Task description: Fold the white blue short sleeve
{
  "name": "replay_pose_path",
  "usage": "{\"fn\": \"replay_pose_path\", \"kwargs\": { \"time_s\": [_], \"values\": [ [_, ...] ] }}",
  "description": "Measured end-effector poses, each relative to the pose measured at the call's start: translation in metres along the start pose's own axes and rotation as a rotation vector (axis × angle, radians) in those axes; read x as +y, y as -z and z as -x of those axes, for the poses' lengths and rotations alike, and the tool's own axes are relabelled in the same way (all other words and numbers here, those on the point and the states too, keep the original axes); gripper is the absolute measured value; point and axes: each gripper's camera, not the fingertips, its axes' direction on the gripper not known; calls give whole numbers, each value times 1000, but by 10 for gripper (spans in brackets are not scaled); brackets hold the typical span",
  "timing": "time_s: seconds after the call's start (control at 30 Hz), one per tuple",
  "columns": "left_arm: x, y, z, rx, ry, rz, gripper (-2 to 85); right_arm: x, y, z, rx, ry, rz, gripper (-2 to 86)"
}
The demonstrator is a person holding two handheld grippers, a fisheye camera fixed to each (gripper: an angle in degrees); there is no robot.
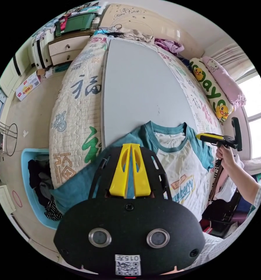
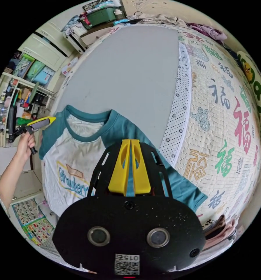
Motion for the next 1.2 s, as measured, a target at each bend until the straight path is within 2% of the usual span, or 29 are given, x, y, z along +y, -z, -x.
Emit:
{"fn": "replay_pose_path", "kwargs": {
  "time_s": [0.33, 0.43, 0.57, 0.67, 0.77, 0.83, 0.9, 1.0, 1.1, 1.2],
  "values": [
    [4, -13, 46, 9, -30, -36, -8, 17, 1, -28, -25, -26, 1, -9],
    [24, -5, 64, 18, 1, -49, -7, 42, 10, -45, -125, -63, 2, -3],
    [82, 26, 90, 131, 43, -108, -4, 139, 51, -67, -325, -53, -67, 23],
    [159, 37, 112, 155, 146, -23, 4, 237, 52, -73, -380, -84, 49, 42],
    [250, 34, 126, 276, 221, 126, 23, 346, 34, -74, -441, -194, 230, 64],
    [323, 28, 135, 284, 343, 263, 54, 408, 24, -73, -449, -268, 320, 76],
    [369, 25, 141, 276, 436, 316, 64, 470, 17, -71, -433, -350, 383, 84],
    [417, 16, 144, 264, 504, 338, 77, 514, 4, -62, -460, -375, 458, 96],
    [438, 1, 140, 262, 432, 373, 87, 539, -10, -47, -443, -338, 566, 102],
    [454, -10, 141, 246, 415, 386, 89, 556, -4, -40, -454, -377, 545, 101]
  ]
}}
